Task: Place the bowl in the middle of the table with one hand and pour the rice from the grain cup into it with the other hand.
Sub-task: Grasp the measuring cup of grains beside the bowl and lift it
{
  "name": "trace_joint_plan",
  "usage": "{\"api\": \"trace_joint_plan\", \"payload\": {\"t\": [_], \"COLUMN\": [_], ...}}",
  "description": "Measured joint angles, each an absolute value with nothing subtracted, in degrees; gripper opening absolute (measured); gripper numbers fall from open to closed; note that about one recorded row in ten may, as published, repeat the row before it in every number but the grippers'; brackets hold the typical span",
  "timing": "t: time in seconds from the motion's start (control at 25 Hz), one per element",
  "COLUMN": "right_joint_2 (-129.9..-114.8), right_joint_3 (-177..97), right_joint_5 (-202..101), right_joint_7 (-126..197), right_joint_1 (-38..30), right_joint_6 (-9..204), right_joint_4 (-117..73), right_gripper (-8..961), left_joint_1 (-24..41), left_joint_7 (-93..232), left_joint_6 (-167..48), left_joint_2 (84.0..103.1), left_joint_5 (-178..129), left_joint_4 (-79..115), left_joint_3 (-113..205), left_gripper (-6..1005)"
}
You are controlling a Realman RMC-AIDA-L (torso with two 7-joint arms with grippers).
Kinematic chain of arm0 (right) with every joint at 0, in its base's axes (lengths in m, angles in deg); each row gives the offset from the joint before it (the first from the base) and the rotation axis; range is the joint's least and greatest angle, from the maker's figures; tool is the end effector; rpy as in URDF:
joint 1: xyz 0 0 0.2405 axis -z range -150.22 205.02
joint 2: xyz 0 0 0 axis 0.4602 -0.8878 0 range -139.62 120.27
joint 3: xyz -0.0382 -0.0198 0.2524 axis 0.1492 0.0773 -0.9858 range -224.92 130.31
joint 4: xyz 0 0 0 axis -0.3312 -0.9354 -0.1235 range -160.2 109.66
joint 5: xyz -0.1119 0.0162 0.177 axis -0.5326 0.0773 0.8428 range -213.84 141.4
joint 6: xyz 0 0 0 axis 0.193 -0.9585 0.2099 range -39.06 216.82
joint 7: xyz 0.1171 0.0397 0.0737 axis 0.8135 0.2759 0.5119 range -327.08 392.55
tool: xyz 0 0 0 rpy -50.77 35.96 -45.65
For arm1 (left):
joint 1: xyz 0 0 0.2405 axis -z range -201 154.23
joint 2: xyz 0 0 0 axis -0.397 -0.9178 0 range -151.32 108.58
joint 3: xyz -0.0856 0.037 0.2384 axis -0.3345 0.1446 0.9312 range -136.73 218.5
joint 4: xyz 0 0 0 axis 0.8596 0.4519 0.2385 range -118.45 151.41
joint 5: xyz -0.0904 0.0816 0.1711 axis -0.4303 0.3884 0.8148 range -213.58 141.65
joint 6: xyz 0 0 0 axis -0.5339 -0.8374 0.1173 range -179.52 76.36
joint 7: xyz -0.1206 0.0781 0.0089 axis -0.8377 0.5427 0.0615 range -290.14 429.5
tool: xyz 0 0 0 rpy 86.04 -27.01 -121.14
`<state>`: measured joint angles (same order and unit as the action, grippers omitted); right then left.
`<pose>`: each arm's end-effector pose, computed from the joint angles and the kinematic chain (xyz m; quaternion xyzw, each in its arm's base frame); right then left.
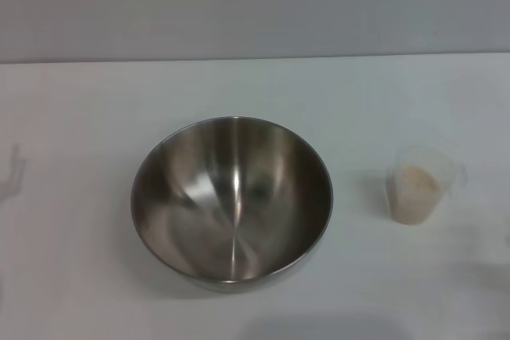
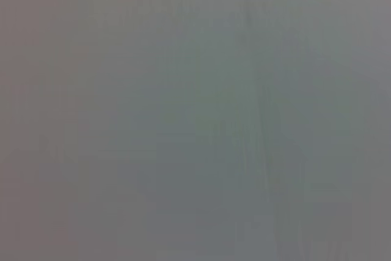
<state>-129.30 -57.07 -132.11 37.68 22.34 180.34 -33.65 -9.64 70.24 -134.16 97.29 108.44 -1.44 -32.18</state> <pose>0.3738 0.1823 -0.0031 -0.6407 0.2195 0.2984 0.6725 -0.3388 0.2859 0.0541 -0.5598 -0.1323 -0.3389 0.7445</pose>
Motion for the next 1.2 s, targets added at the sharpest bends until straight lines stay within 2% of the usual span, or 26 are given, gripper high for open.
{"api": "trace_joint_plan", "payload": {"t": [0.12, 0.52, 1.2], "right_joint_2": [-129.27, -129.24, -129.30], "right_joint_3": [-56.5, -55.6, -54.6], "right_joint_5": [-132.1, -132.1, -132.1], "right_joint_7": [36.2, 34.0, 34.0], "right_joint_1": [21.0, 16.6, 13.1], "right_joint_6": [176.5, 167.4, 161.8], "right_joint_4": [-34.6, -37.1, -37.2], "right_gripper": [845, 844, 845], "left_joint_1": [-9.5, -8.8, -8.0], "left_joint_7": [70.6, 70.6, 70.3], "left_joint_6": [-133.4, -131.5, -131.4], "left_joint_2": [97.28, 97.28, 97.37], "left_joint_5": [108.3, 108.4, 108.4], "left_joint_4": [-1.4, -1.1, -0.6], "left_joint_3": [-32.1, -31.9, -31.8], "left_gripper": [688, 869, 869]}}
